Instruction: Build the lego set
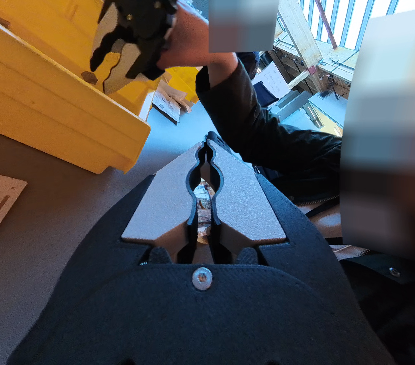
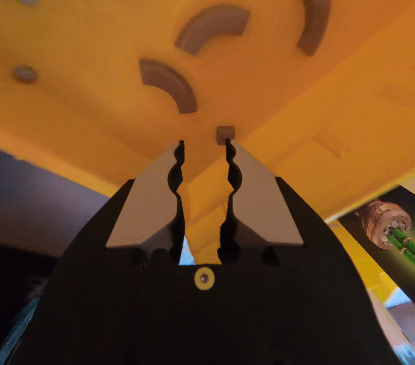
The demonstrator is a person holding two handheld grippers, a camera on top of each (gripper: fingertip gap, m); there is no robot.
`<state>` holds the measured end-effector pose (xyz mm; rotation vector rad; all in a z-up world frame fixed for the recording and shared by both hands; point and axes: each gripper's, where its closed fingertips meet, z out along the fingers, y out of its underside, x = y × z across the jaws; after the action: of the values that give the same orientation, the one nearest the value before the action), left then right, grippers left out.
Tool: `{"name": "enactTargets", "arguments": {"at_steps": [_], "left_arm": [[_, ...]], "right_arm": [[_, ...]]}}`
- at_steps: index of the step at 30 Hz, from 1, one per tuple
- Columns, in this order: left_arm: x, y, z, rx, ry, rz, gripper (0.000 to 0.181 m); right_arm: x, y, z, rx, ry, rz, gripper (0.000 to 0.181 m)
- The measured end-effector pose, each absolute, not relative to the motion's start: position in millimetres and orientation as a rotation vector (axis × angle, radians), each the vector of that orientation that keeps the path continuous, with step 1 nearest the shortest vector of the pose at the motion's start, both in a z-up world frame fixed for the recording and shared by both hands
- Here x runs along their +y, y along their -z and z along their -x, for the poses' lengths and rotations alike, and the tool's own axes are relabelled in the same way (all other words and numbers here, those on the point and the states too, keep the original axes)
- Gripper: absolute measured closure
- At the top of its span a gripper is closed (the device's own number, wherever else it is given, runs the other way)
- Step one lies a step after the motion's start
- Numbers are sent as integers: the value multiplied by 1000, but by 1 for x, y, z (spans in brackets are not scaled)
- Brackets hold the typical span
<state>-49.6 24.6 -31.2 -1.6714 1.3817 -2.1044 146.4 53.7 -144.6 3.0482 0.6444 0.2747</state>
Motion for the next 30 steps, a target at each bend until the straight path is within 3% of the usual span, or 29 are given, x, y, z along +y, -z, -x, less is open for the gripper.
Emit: {"name": "enactTargets", "arguments": {"at_steps": [1,3,14,17,21,23,25,27,30], "left_arm": [[25,31,50,1385,2103,1670,181],[25,31,50,1387,2103,1668,181],[20,32,50,1416,2110,1660,181],[20,33,50,1419,2111,1666,181],[20,32,48,1417,2090,1641,181],[22,28,45,1407,2043,1589,181],[22,22,40,1394,1965,1515,169],[13,14,35,1414,1898,1438,157],[-9,3,30,1462,1856,1345,148]], "right_arm": [[51,151,-152,632,-297,-2970,144],[55,155,-161,602,-354,-2910,159],[63,159,-166,589,-344,-2900,155],[62,160,-166,616,-319,-2894,167],[71,136,-151,617,-195,-3155,167],[79,105,-107,646,252,-3441,167],[71,53,-49,696,1111,-3559,167],[47,4,-9,703,1988,-3333,167],[24,-9,11,666,2433,-3049,167]]}}
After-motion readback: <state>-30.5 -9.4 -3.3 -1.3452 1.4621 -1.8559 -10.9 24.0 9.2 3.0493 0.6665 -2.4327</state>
